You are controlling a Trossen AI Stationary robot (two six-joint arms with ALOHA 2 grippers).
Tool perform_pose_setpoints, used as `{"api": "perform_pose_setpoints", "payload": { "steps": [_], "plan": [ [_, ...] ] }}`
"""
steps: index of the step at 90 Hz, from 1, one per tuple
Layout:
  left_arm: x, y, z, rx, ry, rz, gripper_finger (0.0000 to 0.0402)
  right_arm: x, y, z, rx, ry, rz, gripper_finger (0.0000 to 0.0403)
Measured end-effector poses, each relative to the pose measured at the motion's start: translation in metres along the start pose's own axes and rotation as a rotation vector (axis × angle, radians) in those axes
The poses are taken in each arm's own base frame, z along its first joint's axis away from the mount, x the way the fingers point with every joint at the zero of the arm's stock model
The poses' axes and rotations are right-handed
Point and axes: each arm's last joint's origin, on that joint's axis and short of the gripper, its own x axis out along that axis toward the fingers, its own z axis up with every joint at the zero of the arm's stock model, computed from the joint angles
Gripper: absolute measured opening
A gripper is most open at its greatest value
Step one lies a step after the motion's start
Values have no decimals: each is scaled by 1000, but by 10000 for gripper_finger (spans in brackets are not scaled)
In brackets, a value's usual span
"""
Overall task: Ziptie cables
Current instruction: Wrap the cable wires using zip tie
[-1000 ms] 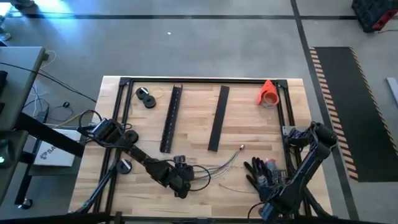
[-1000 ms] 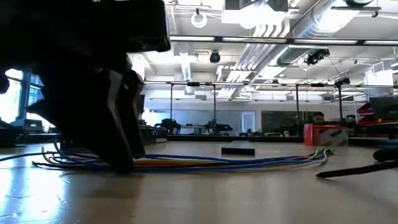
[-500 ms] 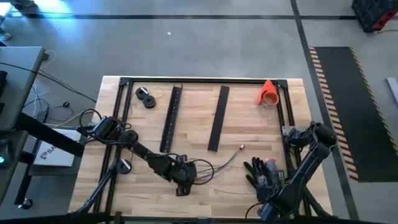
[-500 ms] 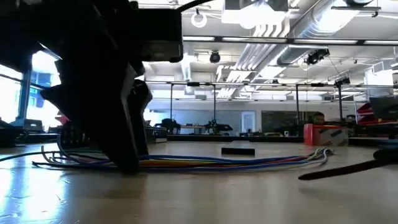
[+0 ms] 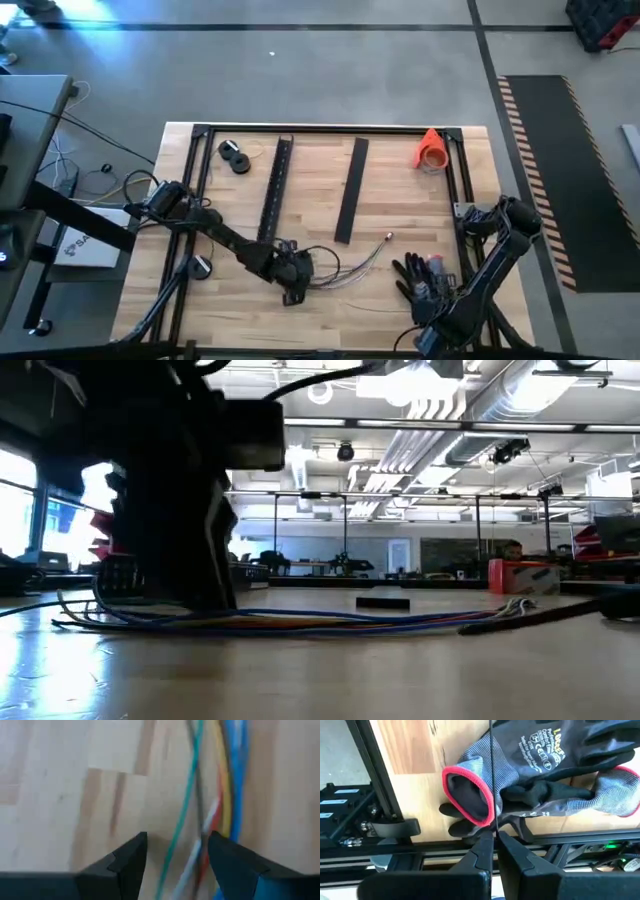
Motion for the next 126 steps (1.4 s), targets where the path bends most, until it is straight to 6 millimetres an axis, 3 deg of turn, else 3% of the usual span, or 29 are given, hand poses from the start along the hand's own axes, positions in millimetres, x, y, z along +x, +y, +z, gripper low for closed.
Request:
{"api": "perform_pose_setpoints", "payload": {
  "steps": [20, 38, 60, 82, 108, 126],
  "plan": [
    [-1, -13, -5, 68, 53, -167, 134, 0, 0, 1, -8, -23, -11, 0],
    [-5, -15, -6, 73, 63, -184, 129, 0, 0, 1, -7, -32, -15, 0],
    [-27, -21, -3, 59, 11, -216, 148, 0, 0, 2, -19, -48, -20, 0],
    [-20, -40, -14, -54, -50, -156, 151, 0, 0, 2, -15, -48, -18, 0],
    [-21, -57, -27, 180, -181, -31, 206, -2, -2, 9, 16, -59, 10, 0],
    [-20, -68, -38, 185, -244, 44, 239, -3, -5, 15, 33, -67, 16, 0]
  ]
}}
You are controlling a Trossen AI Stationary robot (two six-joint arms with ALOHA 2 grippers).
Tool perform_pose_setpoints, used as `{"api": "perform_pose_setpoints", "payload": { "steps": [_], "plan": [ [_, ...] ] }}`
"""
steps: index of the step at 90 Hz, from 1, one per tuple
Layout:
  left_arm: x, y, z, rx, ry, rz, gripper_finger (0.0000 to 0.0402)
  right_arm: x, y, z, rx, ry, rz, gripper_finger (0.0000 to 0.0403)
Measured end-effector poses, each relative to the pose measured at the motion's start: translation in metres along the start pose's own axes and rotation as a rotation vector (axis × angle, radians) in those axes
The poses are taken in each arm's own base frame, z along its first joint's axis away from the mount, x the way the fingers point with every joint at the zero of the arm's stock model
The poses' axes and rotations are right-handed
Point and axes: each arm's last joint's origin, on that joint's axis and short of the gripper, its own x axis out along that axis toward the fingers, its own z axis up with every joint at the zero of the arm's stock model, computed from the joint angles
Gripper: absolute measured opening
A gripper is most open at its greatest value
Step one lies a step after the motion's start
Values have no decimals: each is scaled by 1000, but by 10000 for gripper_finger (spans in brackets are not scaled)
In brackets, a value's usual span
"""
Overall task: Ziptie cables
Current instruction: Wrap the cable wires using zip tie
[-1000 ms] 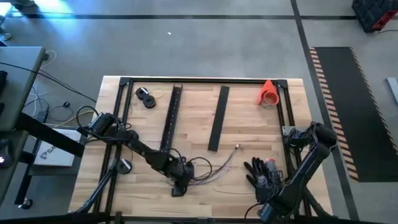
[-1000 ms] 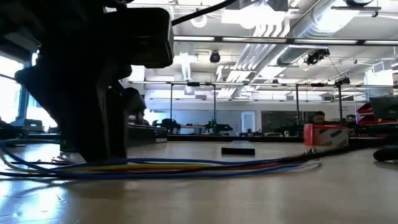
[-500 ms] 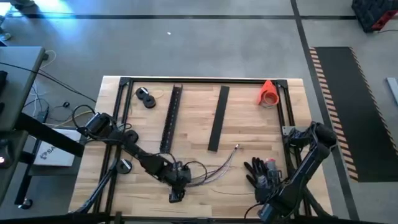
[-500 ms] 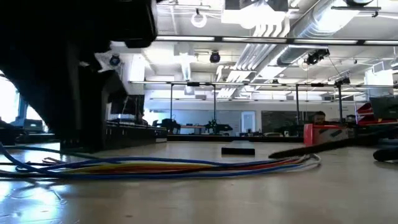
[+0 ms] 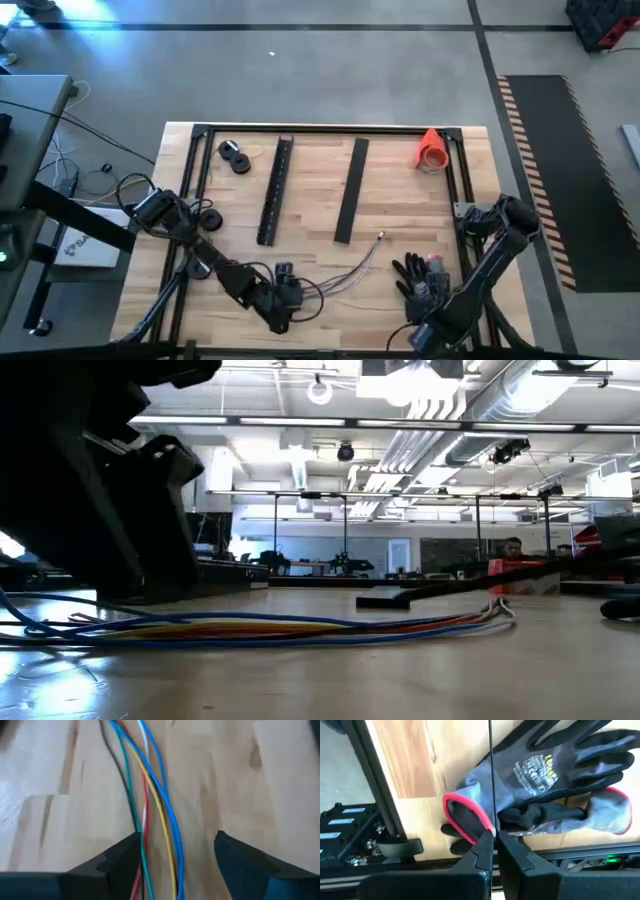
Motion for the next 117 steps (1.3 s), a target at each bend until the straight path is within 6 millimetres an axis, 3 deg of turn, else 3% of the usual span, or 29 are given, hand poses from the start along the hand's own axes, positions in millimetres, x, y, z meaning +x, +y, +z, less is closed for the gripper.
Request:
{"api": "perform_pose_setpoints", "payload": {
  "steps": [44, 76, 90, 117],
  "plan": [
    [18, -8, -17, -35, -15, 99, 244, -1, -1, 5, 9, -44, -6, 0],
    [25, 9, -16, -127, 76, 129, 232, -1, -1, 7, -1, -83, -20, 0],
    [28, 17, -15, -143, 137, 110, 192, 0, 1, 4, -4, -81, -19, 0],
    [32, 27, -17, -167, 185, 116, 55, -12, 15, -10, 48, -59, 48, 0]
  ]
}}
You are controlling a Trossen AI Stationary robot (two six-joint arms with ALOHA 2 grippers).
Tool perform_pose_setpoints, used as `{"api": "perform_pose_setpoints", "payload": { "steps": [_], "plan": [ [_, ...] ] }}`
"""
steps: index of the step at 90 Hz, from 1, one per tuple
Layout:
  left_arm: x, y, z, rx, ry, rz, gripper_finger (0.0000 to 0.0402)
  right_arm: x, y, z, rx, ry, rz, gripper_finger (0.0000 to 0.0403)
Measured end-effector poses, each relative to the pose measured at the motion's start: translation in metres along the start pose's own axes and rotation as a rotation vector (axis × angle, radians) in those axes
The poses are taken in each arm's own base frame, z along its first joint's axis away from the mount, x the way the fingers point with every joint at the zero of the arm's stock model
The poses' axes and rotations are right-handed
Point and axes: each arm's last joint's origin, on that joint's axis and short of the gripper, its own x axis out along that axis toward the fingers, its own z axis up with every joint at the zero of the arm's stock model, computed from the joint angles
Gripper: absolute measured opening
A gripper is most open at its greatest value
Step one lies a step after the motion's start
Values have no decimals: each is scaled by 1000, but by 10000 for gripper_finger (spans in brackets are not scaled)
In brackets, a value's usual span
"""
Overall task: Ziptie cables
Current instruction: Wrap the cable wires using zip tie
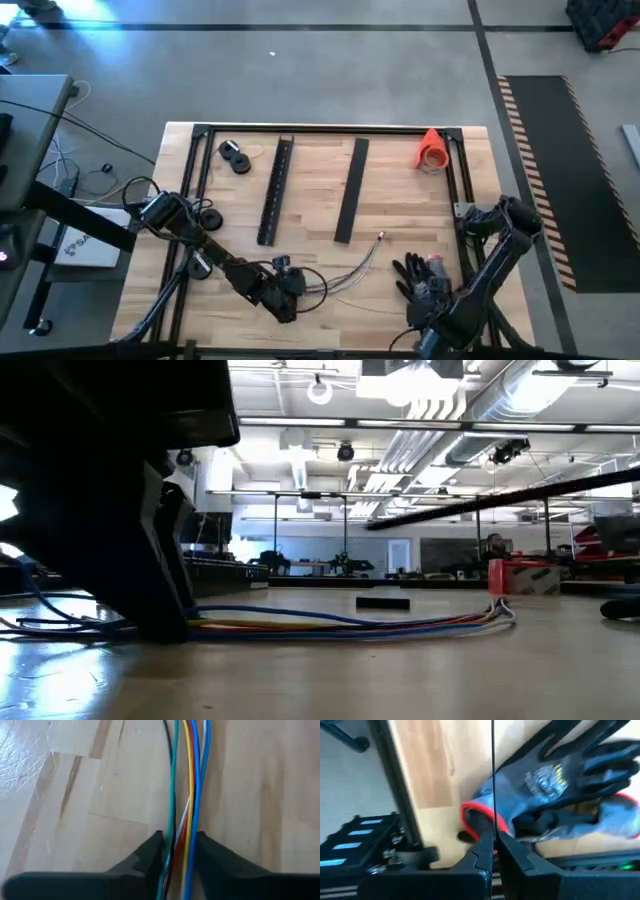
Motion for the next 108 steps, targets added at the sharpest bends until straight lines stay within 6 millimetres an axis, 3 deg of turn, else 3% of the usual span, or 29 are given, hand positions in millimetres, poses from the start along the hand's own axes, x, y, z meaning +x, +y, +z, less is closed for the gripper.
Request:
{"api": "perform_pose_setpoints", "payload": {
  "steps": [11, 62, 90, 108],
  "plan": [
    [0, 1, 1, 1, 18, -18, 8, 0, 4, -5, 12, 35, 31, 0],
    [-44, 2, 33, -146, -107, -69, 0, 11, 11, 0, 12, 43, 23, 0],
    [-51, 2, 41, -167, -164, -109, 0, 26, 2, 28, 106, 83, -38, 0],
    [-53, -5, 43, -150, -171, -180, 0, 38, -13, 61, 353, 56, -101, 0]
  ]
}}
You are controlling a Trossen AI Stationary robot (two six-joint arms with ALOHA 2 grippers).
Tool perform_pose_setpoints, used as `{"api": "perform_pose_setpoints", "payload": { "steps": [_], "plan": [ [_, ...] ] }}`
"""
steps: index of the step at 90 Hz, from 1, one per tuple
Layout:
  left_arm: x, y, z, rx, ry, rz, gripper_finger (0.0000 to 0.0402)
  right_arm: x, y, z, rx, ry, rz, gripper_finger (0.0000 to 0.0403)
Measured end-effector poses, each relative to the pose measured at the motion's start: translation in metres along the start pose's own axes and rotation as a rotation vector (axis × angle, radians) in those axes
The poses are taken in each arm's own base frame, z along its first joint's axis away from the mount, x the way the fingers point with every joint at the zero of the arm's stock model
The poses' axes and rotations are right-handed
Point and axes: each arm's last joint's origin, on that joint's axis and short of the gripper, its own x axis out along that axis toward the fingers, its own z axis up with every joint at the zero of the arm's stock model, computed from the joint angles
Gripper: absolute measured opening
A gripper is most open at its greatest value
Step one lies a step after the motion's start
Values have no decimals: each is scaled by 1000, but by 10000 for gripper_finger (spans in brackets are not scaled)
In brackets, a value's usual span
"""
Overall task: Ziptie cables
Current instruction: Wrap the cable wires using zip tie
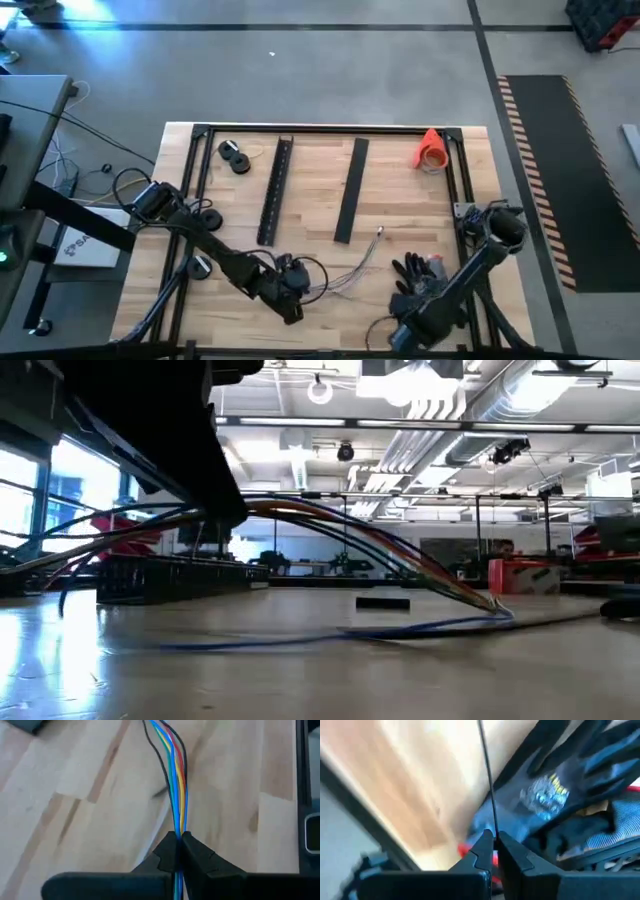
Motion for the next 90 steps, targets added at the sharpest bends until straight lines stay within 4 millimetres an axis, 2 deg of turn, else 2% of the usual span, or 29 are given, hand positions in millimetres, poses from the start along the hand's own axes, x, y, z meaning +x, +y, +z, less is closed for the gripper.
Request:
{"api": "perform_pose_setpoints", "payload": {
  "steps": [18, 30, 49, 60, 71, 90],
  "plan": [
    [4, 2, -10, 44, 12, 20, 2, 17, 3, 38, 141, -28, 1, 0],
    [3, 1, -13, 74, 3, 27, 27, 28, 13, 57, 193, -54, 71, 0],
    [1, -6, -16, 90, 15, -32, 96, 32, 28, 71, 232, -143, 214, 0],
    [0, -8, -17, 96, 2, -27, 119, 30, 33, 77, 275, -215, 263, 0],
    [-1, -14, -12, 163, -105, -24, 121, 28, 33, 84, 307, -273, 284, 0],
    [20, -13, 1, 326, -233, -29, 99, 26, 27, 101, 273, -301, 298, 0]
  ]
}}
